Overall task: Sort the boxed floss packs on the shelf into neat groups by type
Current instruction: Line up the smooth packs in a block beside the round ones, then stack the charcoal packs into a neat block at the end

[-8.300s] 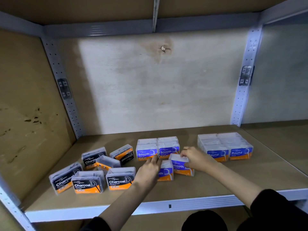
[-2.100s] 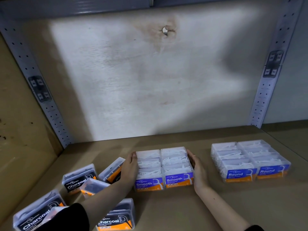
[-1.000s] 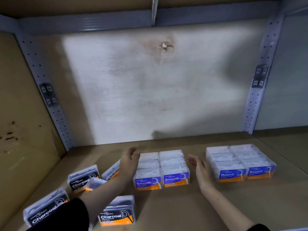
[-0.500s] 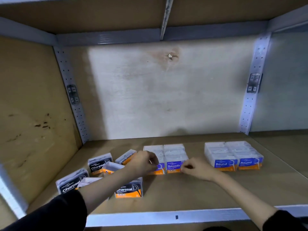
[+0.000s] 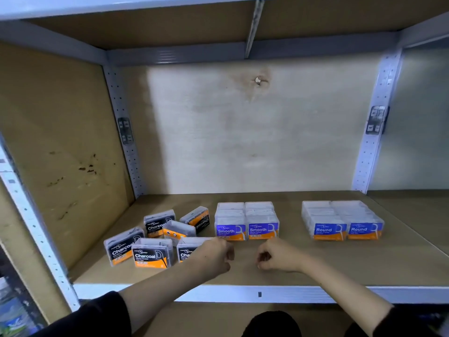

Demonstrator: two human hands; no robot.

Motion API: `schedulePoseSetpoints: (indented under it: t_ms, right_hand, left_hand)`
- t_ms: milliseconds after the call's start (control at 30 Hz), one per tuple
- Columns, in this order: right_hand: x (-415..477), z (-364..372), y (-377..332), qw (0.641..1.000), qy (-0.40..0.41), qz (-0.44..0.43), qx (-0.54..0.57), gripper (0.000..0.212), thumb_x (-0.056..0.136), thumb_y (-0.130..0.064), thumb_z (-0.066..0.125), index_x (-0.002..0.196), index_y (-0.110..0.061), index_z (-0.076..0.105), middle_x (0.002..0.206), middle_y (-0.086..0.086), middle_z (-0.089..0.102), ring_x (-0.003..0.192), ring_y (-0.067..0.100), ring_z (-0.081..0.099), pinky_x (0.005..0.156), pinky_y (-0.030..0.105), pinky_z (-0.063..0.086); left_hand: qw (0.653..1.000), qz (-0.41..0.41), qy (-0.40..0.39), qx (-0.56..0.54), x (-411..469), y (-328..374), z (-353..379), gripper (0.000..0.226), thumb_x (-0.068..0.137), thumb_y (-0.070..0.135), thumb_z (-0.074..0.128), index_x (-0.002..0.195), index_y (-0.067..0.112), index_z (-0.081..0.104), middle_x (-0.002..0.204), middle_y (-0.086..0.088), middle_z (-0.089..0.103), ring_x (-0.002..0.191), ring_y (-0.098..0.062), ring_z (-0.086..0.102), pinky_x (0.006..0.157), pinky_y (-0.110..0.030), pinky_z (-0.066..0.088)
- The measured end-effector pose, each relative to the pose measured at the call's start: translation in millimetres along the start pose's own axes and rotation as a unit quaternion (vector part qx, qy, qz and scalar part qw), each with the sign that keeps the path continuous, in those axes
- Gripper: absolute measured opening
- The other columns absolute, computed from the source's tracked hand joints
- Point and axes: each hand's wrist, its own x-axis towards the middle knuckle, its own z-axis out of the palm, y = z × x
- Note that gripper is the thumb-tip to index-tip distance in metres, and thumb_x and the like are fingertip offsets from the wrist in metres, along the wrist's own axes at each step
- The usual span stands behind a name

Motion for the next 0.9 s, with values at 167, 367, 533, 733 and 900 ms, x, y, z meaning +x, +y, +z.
schedulePoseSetpoints:
  t_ms: [167,367,533,733,900]
  right_hand:
    - [2,-2,-2,1.000,-0.001,-0.008,0.002,0.027,0.088,-0.014,0.057,0.111,-0.003,0.066,0.116,0.011,0.067,0.106,0.020,0.061,0.085,0.021,0.044]
    - [8,1,-1,1.000,0.016,-0.011,-0.018,0.026,0.088,-0.010,0.056,0.110,-0.002,0.066,0.116,0.011,0.067,0.106,0.019,0.061,0.079,0.015,0.039]
    - [17,-3,7,0.997,0.064,0.005,-0.047,0.026,0.086,-0.011,0.054,0.108,-0.004,0.066,0.113,0.009,0.067,0.106,0.019,0.060,0.072,0.014,0.033]
    - [34,-11,17,0.994,0.084,0.017,-0.068,0.028,0.085,-0.008,0.051,0.108,-0.006,0.066,0.114,0.009,0.066,0.107,0.021,0.058,0.079,0.021,0.040]
    - [49,-21,22,0.990,0.097,0.036,-0.092,0.031,0.088,-0.017,0.053,0.117,-0.009,0.059,0.122,0.007,0.057,0.115,0.022,0.052,0.090,0.029,0.043]
  left_hand:
    - [1.000,-0.004,0.016,0.000,-1,0,1,0.031,0.087,0.009,0.054,0.117,0.012,0.063,0.121,-0.005,0.063,0.113,-0.019,0.057,0.090,-0.025,0.047]
    - [0.999,-0.015,0.031,0.020,2,0,2,0.031,0.088,0.009,0.051,0.117,0.011,0.060,0.124,-0.008,0.060,0.114,-0.024,0.056,0.090,-0.030,0.047]
    - [0.997,-0.029,0.057,0.047,18,2,-5,0.027,0.088,0.008,0.047,0.112,0.005,0.059,0.121,-0.014,0.058,0.111,-0.032,0.056,0.087,-0.037,0.048]
    - [0.993,-0.029,0.068,0.088,50,2,-6,0.030,0.092,0.009,0.045,0.121,0.006,0.054,0.125,-0.012,0.054,0.118,-0.029,0.052,0.088,-0.038,0.048]
    - [0.991,-0.020,0.062,0.114,69,-3,-8,0.034,0.092,0.007,0.046,0.125,0.007,0.051,0.129,-0.012,0.051,0.121,-0.027,0.049,0.090,-0.037,0.047]
